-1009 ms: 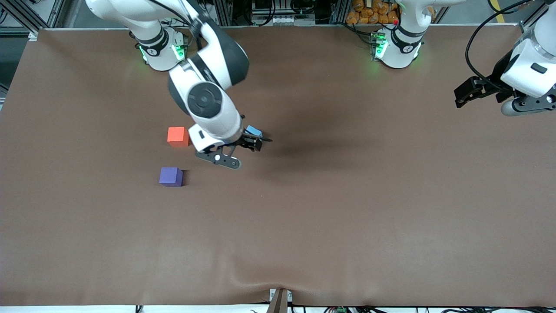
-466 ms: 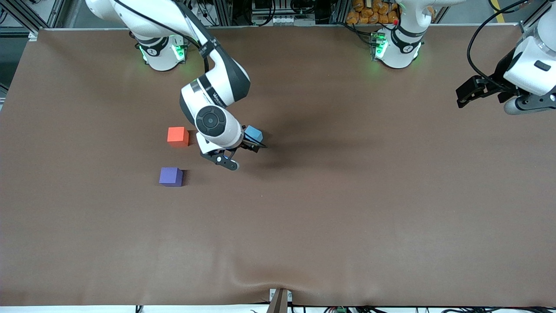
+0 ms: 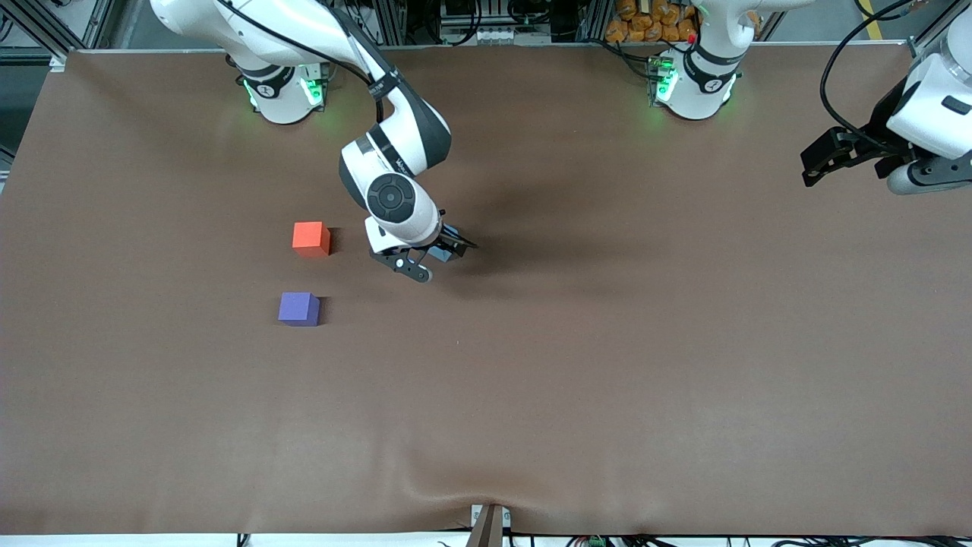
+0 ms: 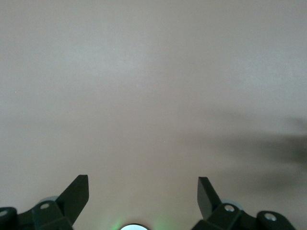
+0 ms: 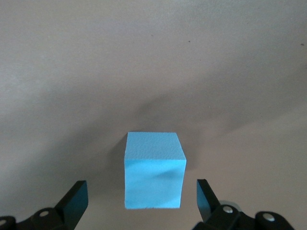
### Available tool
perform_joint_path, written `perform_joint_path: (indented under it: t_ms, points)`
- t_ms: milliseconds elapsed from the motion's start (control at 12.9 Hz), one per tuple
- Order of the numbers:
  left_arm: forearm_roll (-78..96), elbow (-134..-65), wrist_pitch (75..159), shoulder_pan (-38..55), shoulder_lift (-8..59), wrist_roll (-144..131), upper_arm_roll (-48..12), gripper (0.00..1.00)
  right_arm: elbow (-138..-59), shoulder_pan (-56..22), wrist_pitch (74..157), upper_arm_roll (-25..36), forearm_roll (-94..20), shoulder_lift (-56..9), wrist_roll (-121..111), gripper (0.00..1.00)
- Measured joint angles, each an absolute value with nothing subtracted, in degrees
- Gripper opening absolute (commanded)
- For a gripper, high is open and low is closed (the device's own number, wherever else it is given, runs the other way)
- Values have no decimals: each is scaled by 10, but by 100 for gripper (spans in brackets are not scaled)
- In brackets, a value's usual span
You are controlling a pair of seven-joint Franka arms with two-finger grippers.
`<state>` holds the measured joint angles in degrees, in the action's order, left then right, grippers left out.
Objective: Place blue block between orange and purple blocks
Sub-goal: 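Grasp the light-blue block with the right gripper, then carry the blue block with the right gripper toward the purple block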
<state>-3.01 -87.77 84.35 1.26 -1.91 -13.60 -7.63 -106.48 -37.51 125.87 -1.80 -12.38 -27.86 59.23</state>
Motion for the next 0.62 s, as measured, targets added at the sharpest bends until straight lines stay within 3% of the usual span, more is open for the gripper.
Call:
perform_joint_path:
  t_ms: [621]
  points:
    - [-30,-871,843,13,-21,-135,-80,100,-1108,-382,1321,-19,-130,-282,613,96]
